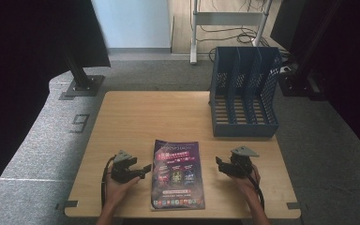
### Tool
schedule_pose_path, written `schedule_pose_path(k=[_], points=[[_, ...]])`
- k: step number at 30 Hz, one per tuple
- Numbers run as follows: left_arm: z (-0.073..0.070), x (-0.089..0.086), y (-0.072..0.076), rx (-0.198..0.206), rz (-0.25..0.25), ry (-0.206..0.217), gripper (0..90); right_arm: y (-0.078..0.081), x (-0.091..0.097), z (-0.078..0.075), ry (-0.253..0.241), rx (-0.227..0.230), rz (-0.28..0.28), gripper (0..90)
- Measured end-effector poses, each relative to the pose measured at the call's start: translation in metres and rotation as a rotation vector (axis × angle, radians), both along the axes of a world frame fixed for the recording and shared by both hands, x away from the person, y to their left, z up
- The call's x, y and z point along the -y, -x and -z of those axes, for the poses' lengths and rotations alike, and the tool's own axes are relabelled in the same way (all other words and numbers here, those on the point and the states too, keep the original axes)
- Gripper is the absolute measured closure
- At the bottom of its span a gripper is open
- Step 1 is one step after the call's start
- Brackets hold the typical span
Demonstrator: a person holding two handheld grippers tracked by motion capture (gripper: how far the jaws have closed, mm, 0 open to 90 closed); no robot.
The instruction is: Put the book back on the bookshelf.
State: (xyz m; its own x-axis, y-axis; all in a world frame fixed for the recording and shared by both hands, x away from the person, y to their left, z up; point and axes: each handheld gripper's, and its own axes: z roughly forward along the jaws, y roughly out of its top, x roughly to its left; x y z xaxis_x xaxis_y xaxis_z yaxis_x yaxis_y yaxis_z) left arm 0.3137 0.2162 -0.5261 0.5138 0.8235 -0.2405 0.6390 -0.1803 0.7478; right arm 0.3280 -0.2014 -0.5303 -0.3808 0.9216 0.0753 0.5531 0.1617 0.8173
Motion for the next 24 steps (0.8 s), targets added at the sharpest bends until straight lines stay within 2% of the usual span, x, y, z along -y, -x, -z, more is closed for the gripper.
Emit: schedule_pose_path(k=[6, 10, 12, 18, 22, 24], points=[[0.004, 0.004, -0.002, -0.005, -0.005, -0.01, 22.3, 0.0, -0.014, -0.008, -0.006, 0.038, -0.045, 22.8], [0.005, 0.005, -0.004, -0.013, -0.003, -0.01, 22.2, -0.001, -0.019, -0.008, -0.024, 0.037, -0.059, 22.9], [0.006, 0.006, -0.006, -0.016, -0.002, -0.019, 22.2, -0.002, -0.027, -0.006, -0.013, 0.03, -0.083, 22.9], [0.005, 0.008, -0.005, -0.024, 0.011, -0.021, 21.4, 0.0, -0.042, -0.005, -0.023, 0.015, -0.104, 23.7], [0.003, 0.008, -0.004, -0.012, 0.009, -0.022, 21.2, 0.001, -0.054, 0.001, -0.003, 0.003, -0.13, 23.6], [0.003, 0.007, -0.004, -0.007, 0.003, -0.019, 21.4, 0.001, -0.059, 0.0, -0.01, 0.006, -0.139, 23.6]])
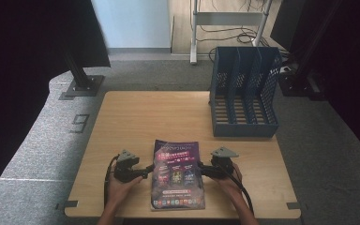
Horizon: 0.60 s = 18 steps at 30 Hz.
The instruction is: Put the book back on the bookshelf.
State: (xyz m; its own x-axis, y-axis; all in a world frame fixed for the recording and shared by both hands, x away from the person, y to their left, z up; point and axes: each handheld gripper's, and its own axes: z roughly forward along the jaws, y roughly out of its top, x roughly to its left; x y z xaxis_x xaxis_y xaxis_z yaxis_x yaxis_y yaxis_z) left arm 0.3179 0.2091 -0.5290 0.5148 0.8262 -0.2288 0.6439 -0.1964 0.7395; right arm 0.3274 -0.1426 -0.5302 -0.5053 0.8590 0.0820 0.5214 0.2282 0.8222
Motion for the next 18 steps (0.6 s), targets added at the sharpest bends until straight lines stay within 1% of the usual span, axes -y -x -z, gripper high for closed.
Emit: schedule_pose_path(k=[3, 4, 5, 7, 9, 10, 12, 13, 14, 16, 18], points=[[0.001, -0.001, 0.0, -0.003, -0.007, -0.003, 21.4, -0.002, -0.005, -0.003, -0.024, -0.001, -0.02, 23.7], [0.001, -0.001, 0.0, -0.005, -0.009, -0.002, 21.5, -0.003, -0.01, -0.005, -0.022, 0.0, -0.03, 23.5], [0.002, -0.001, 0.0, -0.006, -0.01, -0.001, 21.5, -0.003, -0.01, -0.005, -0.022, 0.0, -0.03, 23.5], [0.001, -0.001, 0.0, -0.007, -0.007, 0.0, 21.5, -0.006, -0.016, -0.006, -0.022, -0.001, -0.041, 23.4], [0.002, 0.0, -0.001, -0.007, -0.005, -0.003, 21.5, -0.007, -0.018, -0.006, -0.022, -0.002, -0.041, 23.4], [0.002, 0.001, -0.001, -0.008, -0.005, -0.004, 21.4, -0.009, -0.023, -0.007, -0.023, -0.008, -0.05, 23.3], [0.002, 0.001, -0.001, -0.008, -0.004, -0.002, 21.5, -0.011, -0.026, -0.007, -0.023, -0.011, -0.051, 23.2], [0.002, 0.002, -0.001, -0.007, -0.004, -0.001, 21.5, -0.014, -0.03, -0.006, -0.033, -0.013, -0.053, 23.2], [0.002, 0.002, -0.001, -0.007, -0.004, -0.001, 21.5, -0.014, -0.03, -0.006, -0.033, -0.013, -0.053, 23.2], [0.002, 0.001, -0.001, -0.005, -0.005, 0.002, 21.5, -0.017, -0.035, -0.003, -0.02, -0.021, -0.05, 22.4], [0.002, 0.001, -0.002, -0.005, -0.009, 0.002, 21.6, -0.02, -0.037, 0.002, -0.011, -0.04, -0.042, 21.5]])
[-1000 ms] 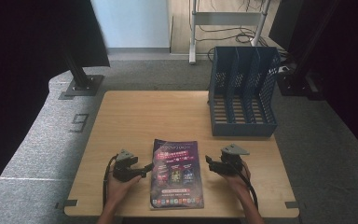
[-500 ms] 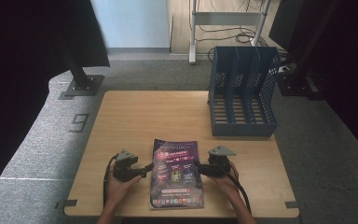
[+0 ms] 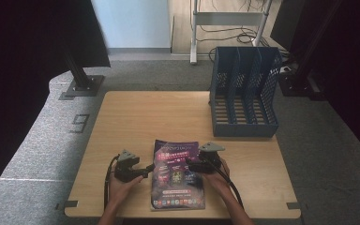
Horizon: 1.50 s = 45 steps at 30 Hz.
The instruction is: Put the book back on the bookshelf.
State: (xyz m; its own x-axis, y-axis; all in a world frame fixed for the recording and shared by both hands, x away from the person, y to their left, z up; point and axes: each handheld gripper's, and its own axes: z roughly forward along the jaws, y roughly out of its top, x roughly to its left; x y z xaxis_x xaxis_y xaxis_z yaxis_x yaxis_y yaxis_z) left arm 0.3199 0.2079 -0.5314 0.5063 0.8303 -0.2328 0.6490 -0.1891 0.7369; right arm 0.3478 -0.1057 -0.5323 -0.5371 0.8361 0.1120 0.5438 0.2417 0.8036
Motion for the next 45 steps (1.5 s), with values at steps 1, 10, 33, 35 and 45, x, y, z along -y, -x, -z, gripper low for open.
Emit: schedule_pose_path(k=[1, 10, 33, 35, 45], points=[[0.0, 0.0, 0.0, 0.0, -0.002, -0.001, 21.6, -0.001, 0.0, 0.002, 0.001, -0.012, 0.008, 21.3], [0.0, 0.004, 0.002, 0.002, 0.0, -0.002, 21.2, -0.002, 0.004, 0.01, 0.005, -0.041, 0.034, 18.4], [0.0, 0.009, 0.0, 0.005, -0.005, -0.004, 20.9, -0.006, 0.0, 0.02, 0.023, -0.063, 0.005, 21.6], [0.0, 0.011, 0.0, 0.006, -0.009, 0.002, 21.0, -0.006, 0.001, 0.021, 0.019, -0.06, -0.003, 22.7], [-0.007, 0.028, -0.009, 0.023, 0.003, -0.007, 20.6, -0.007, 0.002, 0.02, 0.017, -0.067, -0.027, 26.0]])
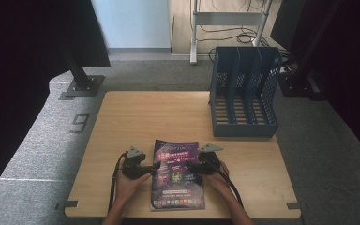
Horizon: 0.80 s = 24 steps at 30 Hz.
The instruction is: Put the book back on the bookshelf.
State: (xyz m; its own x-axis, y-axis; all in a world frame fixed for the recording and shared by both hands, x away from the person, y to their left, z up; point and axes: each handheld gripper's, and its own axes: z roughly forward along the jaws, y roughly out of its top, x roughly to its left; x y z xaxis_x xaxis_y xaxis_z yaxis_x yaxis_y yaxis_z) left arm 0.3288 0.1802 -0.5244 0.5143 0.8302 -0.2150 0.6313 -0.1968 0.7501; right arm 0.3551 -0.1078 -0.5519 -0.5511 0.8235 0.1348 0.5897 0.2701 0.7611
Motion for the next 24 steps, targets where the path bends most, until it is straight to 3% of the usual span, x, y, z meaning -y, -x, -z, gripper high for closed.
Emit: schedule_pose_path(k=[8, 14, 17, 24], points=[[0.003, 0.009, -0.014, -0.018, -0.003, -0.024, 20.4, 0.0, 0.0, 0.0, 0.003, -0.002, 0.0, 25.9], [0.01, 0.02, -0.024, -0.047, 0.007, 0.007, 20.1, 0.001, -0.001, 0.001, -0.001, 0.008, 0.007, 26.0], [0.012, 0.026, -0.025, -0.049, 0.009, -0.027, 18.8, 0.001, 0.0, 0.001, -0.003, 0.009, 0.005, 26.0], [0.013, 0.027, -0.027, -0.067, 0.001, -0.039, 18.4, 0.001, 0.0, 0.001, -0.003, 0.009, 0.004, 26.0]])
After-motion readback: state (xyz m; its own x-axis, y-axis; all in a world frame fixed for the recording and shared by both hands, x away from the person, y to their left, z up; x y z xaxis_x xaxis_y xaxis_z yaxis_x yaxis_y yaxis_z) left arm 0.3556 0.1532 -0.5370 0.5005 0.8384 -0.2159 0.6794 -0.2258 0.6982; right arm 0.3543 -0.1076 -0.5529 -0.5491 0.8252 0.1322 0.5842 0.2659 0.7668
